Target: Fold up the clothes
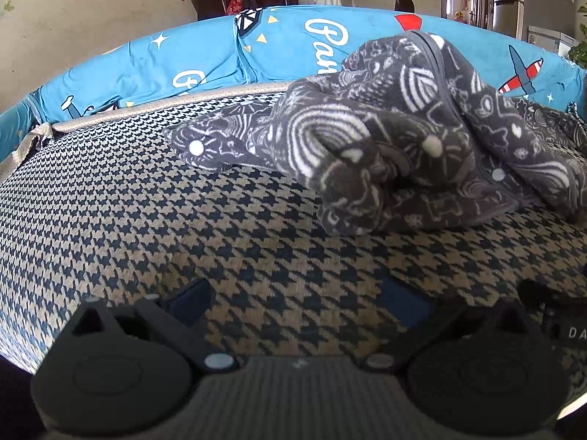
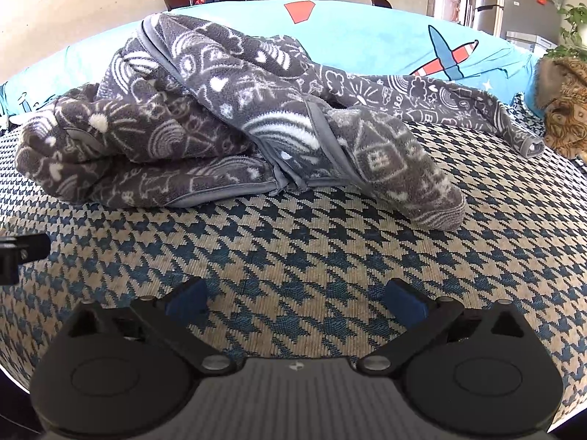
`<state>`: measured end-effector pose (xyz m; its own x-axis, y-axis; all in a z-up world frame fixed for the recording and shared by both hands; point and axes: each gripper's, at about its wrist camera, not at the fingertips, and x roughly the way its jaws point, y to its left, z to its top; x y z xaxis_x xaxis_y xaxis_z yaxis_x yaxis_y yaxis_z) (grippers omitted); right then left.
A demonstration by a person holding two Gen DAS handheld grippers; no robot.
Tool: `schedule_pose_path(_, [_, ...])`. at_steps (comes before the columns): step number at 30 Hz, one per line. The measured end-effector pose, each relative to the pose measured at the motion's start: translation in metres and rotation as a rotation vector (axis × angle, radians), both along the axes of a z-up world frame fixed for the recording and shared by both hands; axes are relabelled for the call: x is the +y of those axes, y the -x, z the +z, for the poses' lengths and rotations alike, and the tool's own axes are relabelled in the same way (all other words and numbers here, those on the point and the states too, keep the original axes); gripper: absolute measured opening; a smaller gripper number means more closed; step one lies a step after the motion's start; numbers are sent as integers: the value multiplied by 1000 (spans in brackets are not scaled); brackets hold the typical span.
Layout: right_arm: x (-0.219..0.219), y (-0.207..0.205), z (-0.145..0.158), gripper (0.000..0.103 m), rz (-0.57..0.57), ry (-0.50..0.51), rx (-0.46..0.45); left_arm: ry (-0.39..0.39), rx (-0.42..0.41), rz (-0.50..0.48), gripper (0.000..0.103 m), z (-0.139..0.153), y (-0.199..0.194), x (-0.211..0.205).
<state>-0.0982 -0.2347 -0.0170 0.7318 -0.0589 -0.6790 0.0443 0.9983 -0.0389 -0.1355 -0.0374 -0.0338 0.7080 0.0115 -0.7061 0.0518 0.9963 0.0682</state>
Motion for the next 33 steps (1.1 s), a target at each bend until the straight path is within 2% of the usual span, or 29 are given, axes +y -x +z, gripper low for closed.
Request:
schedule_pose_path(8, [-1,-3,1,103,-2,-1,5,11,47,20,103,-8,-5,2])
schedule_pose_path(33, [1,0,2,103,0,11,-13,29,97,28,103,-14,-8,0])
